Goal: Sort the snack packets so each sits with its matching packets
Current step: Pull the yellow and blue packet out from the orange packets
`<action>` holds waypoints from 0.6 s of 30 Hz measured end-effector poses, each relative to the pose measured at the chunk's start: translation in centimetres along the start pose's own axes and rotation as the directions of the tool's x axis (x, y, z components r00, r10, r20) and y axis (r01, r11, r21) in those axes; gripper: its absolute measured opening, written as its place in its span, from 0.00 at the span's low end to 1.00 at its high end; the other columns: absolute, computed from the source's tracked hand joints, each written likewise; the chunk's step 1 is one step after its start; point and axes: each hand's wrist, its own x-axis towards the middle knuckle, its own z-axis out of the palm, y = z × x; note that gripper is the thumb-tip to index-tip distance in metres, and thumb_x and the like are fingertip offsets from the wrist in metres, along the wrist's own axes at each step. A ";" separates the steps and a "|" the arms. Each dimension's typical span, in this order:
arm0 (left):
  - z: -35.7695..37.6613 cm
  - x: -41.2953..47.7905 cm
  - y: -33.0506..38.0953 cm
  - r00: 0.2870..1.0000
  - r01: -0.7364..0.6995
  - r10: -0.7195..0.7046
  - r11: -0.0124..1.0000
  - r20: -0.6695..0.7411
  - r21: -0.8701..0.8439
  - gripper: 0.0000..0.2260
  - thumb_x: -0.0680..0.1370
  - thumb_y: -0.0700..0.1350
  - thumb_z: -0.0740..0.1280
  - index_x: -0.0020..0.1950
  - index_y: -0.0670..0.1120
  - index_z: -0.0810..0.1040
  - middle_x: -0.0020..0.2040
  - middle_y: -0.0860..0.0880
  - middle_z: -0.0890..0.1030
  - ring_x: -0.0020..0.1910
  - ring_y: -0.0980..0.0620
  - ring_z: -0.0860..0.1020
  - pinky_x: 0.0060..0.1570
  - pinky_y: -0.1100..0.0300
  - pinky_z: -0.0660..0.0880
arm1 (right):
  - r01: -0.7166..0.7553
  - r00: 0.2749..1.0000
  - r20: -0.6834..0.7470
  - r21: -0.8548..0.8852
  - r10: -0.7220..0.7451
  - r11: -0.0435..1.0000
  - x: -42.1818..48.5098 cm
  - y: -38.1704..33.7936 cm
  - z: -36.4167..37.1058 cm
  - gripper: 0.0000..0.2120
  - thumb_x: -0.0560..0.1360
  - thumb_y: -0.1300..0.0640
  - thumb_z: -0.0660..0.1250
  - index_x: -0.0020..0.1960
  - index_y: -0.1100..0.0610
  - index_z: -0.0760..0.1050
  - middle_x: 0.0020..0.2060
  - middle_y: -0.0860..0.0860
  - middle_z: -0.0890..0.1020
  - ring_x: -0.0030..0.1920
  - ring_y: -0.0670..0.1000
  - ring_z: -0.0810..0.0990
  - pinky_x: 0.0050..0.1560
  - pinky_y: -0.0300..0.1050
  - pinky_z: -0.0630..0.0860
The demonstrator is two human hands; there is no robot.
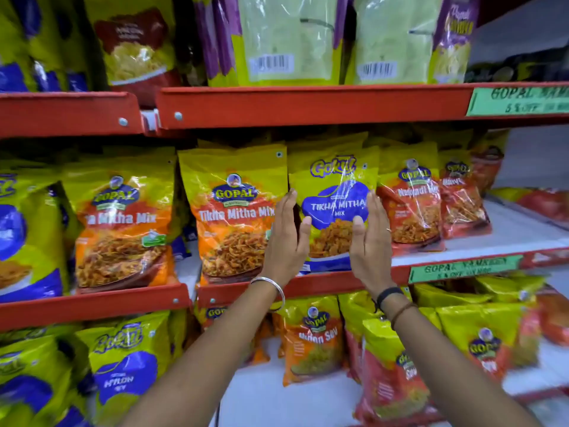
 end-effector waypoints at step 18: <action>2.4 0.0 0.3 0.903 0.430 -0.429 0.896 0.031 -0.113 0.26 0.71 0.46 0.73 0.65 0.45 0.69 0.57 0.45 0.81 0.55 0.45 0.79 0.54 0.48 0.76 | -0.376 0.925 0.237 0.471 0.296 0.798 0.0 5.7 -2.3 0.17 0.73 0.61 0.70 0.62 0.61 0.74 0.56 0.55 0.82 0.57 0.48 0.81 0.58 0.44 0.77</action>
